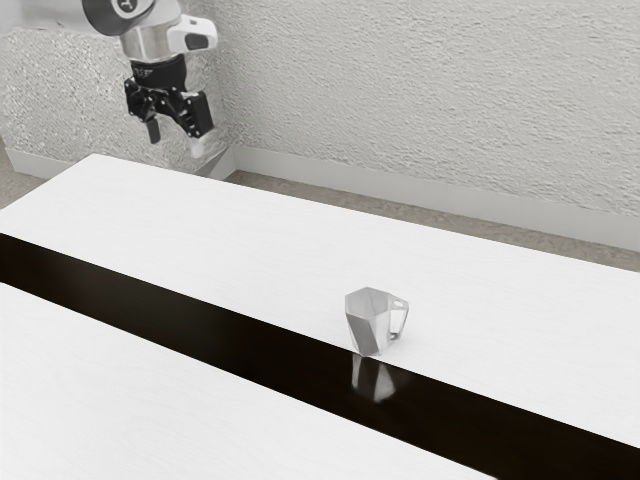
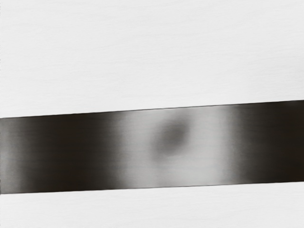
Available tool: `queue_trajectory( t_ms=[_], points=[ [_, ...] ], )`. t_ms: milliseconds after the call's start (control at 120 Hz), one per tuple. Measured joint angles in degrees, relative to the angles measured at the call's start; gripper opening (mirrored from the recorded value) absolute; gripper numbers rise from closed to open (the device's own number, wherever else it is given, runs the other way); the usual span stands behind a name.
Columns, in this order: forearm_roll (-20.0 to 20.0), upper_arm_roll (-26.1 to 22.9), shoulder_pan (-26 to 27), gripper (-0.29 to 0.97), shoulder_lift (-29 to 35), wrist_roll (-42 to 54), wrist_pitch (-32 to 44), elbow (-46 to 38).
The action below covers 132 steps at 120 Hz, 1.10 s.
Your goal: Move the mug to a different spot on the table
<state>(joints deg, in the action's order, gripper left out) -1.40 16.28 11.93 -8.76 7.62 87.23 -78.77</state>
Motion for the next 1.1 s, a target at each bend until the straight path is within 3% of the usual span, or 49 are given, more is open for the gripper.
queue_trajectory(
  t_ms=[158,275,425,575,742,917,1100],
  points=[
    [-0.11,-0.47,0.3,0.68,-0.1,0.11,0.02,0.08],
    [-0.26,-2.33,5.36,0.68,-3.32,0.24,-0.97,4.91],
    [-4.09,-3.31,14.53,0.68,-11.69,0.35,-4.56,15.11],
    [-7.47,-3.22,19.93,0.68,-20.7,2.81,-6.3,28.05],
    [-10.82,-3.18,23.75,0.68,-26.88,8.17,-4.2,33.45],
    [-13.33,-4.41,21.08,0.68,-30.16,15.4,-0.61,35.06],
    [-11.68,-12.88,12.6,0.68,-34.12,21.85,4.44,35.47]
  ],
)
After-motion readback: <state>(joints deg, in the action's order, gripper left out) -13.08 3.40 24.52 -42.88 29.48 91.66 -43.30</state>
